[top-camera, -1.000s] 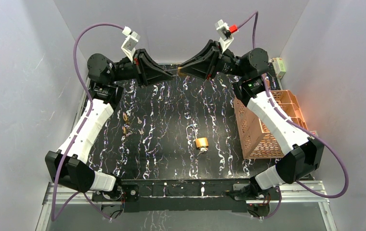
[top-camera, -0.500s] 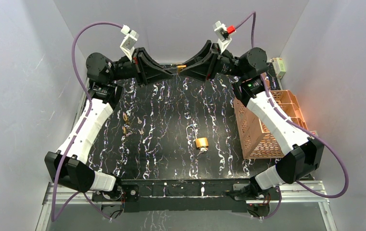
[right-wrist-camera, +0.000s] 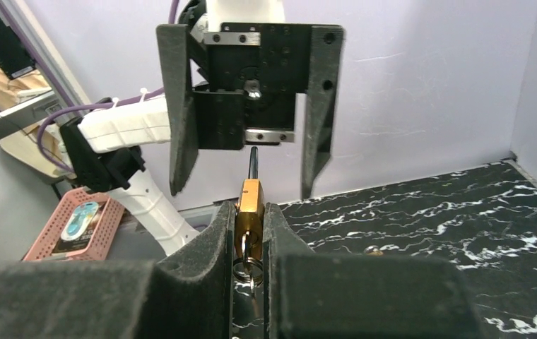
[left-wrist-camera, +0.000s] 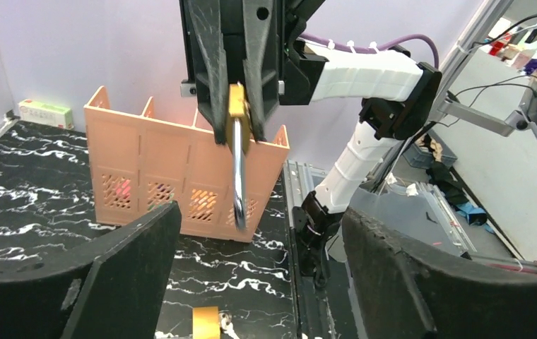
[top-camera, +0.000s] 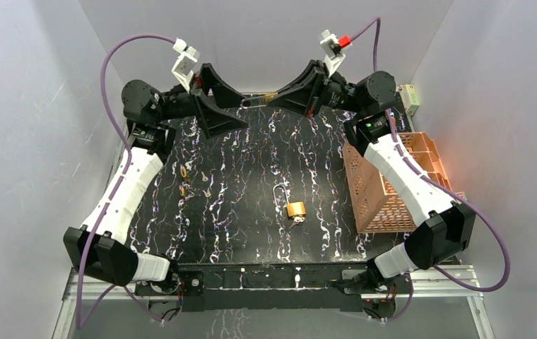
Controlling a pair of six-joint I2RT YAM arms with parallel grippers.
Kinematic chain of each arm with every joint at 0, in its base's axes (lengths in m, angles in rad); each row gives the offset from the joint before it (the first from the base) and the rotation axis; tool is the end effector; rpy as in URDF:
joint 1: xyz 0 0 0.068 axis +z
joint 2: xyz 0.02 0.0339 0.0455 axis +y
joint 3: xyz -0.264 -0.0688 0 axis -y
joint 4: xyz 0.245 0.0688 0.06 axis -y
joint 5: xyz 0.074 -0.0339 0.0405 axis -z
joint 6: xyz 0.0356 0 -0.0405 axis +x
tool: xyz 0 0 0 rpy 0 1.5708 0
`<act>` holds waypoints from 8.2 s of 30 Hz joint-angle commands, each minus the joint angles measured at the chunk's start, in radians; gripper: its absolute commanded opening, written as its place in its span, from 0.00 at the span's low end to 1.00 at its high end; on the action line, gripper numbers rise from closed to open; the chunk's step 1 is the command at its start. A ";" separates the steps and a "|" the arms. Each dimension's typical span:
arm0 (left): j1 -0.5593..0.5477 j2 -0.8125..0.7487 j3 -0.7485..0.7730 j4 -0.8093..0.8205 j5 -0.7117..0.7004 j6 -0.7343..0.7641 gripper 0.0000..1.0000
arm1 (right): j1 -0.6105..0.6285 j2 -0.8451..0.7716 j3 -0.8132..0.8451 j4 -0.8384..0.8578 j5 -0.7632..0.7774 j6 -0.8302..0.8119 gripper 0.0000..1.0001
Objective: Lock with the key
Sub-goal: Lock the lock, then place the key at the center of the board, then place the lock at the center of the board, then pick up the lock from the center of the board.
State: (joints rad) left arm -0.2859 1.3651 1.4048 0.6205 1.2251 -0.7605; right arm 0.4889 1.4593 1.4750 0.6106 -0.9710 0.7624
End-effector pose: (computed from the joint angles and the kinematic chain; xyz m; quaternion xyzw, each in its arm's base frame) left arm 0.2558 -0.1101 0.4944 0.4173 0.4711 -0.5862 0.5102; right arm 0.2607 0.1720 0.4949 -0.3568 0.4552 0.6333 0.5141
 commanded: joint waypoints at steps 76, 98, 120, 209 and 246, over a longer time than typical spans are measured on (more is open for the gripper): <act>-0.113 0.017 -0.032 0.207 -0.213 -0.005 0.00 | 0.152 0.090 0.005 0.123 0.090 0.035 0.00; -0.112 -0.021 0.074 -0.140 -0.320 0.263 0.00 | -0.003 -0.107 -0.118 -0.034 0.070 -0.048 0.68; -0.109 -0.038 0.118 -0.304 -0.317 0.373 0.00 | -0.119 -0.107 -0.055 -0.148 0.012 -0.147 0.31; 0.280 0.442 0.263 -1.217 -1.192 0.717 0.98 | 0.448 -0.135 -0.490 -1.045 1.469 -0.244 0.98; 0.243 0.267 0.264 -1.196 -1.025 0.694 0.98 | 0.485 0.093 -0.723 -0.873 1.328 -0.072 0.74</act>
State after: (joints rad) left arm -0.0452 1.6981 1.6745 -0.5663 0.1722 -0.0704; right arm 0.9791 1.5345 0.7933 -0.2817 0.3889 0.6312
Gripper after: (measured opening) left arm 0.983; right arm 0.764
